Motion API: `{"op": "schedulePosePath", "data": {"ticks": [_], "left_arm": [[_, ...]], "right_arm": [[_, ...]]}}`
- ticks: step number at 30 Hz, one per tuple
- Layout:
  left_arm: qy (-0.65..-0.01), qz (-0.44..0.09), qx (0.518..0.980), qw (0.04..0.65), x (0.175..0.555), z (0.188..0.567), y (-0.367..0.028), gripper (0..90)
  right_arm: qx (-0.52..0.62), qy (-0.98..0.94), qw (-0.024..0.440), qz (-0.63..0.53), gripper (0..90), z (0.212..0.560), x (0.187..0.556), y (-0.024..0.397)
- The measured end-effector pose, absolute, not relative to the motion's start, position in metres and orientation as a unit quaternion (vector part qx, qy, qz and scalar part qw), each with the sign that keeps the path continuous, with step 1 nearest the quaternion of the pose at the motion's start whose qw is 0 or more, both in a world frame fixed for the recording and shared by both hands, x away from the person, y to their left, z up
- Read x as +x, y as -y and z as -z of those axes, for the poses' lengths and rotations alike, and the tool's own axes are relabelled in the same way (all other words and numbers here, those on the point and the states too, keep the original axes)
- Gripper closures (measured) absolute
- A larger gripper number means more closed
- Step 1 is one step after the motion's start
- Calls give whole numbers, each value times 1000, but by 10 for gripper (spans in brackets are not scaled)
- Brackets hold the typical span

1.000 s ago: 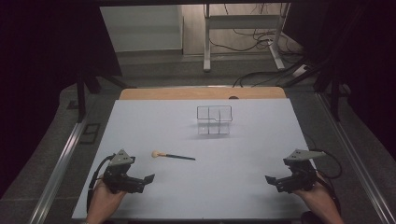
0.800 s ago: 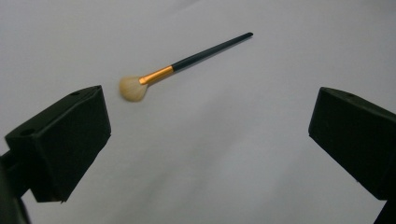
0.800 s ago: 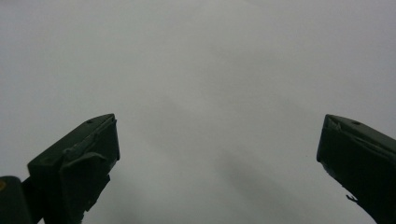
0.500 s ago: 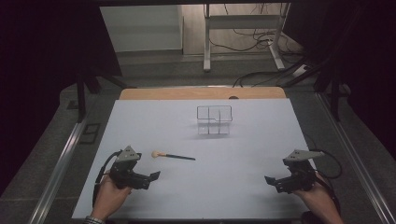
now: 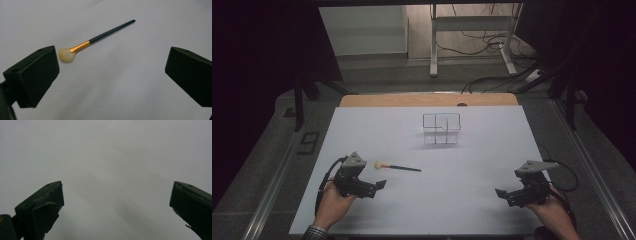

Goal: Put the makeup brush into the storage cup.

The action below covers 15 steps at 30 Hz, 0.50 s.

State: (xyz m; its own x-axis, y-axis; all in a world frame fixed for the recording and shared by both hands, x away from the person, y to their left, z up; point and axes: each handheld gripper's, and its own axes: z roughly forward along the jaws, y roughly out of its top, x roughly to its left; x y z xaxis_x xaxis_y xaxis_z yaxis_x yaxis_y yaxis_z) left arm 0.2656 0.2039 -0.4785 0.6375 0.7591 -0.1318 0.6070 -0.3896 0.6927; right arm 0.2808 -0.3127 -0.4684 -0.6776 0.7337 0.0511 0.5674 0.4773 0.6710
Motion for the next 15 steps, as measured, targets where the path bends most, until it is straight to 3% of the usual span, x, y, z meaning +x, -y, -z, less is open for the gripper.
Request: {"op": "schedulePosePath", "data": {"ticks": [15], "left_arm": [[-416,-102,833,350,282,479,-198,7]], "right_arm": [[378,-855,121,-333,0,470,281,311]]}}
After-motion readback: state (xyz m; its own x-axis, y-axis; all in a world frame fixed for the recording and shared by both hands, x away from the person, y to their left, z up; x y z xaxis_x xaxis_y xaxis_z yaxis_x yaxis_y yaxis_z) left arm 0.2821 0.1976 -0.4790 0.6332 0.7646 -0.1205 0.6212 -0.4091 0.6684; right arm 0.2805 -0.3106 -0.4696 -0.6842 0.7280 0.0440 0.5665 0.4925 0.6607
